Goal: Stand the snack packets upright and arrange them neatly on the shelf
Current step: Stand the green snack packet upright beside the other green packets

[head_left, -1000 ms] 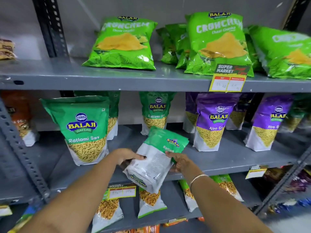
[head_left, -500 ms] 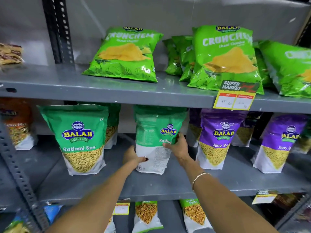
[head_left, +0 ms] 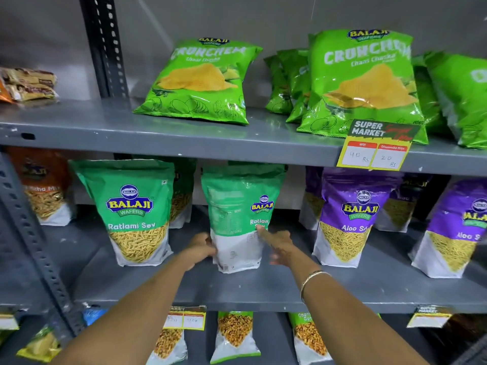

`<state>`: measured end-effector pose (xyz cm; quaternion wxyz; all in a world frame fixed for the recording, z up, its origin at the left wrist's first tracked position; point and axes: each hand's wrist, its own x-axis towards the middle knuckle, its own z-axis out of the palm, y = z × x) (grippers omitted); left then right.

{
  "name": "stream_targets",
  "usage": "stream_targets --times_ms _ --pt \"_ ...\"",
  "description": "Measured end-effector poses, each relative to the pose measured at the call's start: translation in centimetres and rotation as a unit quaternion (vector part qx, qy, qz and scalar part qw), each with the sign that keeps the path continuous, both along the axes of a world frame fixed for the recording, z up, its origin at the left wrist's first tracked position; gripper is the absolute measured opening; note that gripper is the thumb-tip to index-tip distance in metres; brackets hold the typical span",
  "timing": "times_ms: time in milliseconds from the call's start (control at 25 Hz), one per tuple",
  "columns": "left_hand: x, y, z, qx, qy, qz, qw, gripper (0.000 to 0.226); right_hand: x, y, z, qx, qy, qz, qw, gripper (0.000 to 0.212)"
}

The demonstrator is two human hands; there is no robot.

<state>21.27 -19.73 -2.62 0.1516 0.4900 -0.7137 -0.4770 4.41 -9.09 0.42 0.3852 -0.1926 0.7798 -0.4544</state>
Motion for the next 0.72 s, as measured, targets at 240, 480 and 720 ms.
stream_targets --times_ms 240,480,720 --pt "0.7 1.3 0.9 0.016 0.027 -0.069 0.997 0.008 -0.1 -0.5 -1.4 -0.042 -0.115 0.066 0.99 0.018" --pt "-2.2 2.3 0.2 -0.047 0.076 -0.116 0.989 0.089 -0.9 0.3 -4.1 -0.048 0.021 0.213 0.976 0.08" --pt "-3.6 1.4 1.0 -0.019 0.0 -0.108 0.994 0.11 -1.3 0.1 -4.7 -0.075 0.118 0.24 0.961 0.114"
